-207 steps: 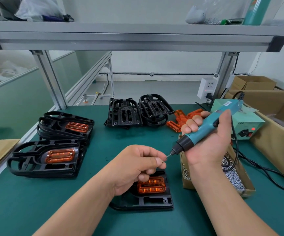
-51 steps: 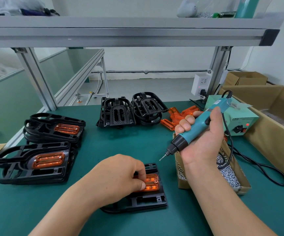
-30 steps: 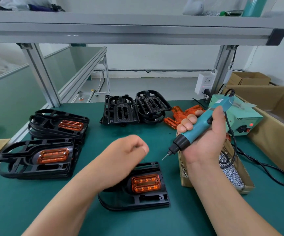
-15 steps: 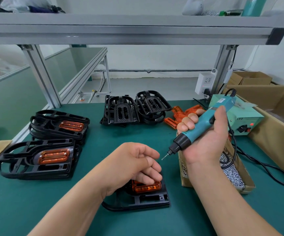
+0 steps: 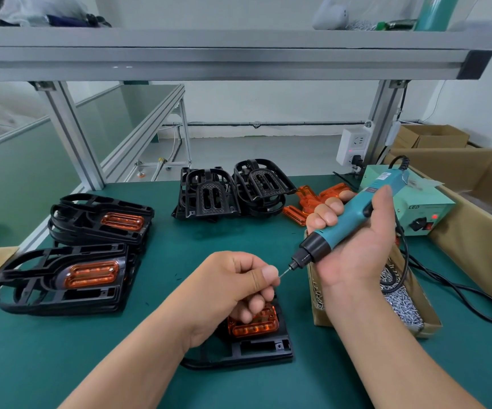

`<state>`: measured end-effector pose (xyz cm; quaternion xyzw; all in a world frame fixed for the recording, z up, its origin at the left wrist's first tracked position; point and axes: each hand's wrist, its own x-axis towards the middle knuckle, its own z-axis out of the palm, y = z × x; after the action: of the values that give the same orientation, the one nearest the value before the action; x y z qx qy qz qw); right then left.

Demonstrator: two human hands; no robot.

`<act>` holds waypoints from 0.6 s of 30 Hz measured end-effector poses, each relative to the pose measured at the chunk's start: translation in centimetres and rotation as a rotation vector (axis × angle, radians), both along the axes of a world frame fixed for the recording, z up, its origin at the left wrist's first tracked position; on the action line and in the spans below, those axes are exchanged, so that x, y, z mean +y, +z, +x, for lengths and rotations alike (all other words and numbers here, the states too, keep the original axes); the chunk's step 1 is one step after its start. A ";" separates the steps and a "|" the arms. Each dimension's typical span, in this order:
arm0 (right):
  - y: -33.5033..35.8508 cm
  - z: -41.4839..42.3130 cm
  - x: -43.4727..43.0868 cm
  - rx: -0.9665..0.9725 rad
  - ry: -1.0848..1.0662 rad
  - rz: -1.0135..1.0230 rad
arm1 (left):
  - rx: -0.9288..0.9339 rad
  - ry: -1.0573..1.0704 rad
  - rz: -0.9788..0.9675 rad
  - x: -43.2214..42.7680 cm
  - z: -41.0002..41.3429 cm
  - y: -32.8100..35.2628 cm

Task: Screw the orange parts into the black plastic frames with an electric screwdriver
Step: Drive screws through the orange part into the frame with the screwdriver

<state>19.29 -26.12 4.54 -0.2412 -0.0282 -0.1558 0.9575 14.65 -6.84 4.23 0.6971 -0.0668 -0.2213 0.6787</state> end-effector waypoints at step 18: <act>0.1 0.0 0.1 -0.008 -0.017 -0.023 | 0.200 -0.078 -0.213 0.1 -0.1 0.2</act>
<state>19.26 -26.04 4.64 -0.2518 -0.0318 -0.1646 0.9531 14.60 -6.70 4.39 0.5924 -0.0489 -0.3074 0.7431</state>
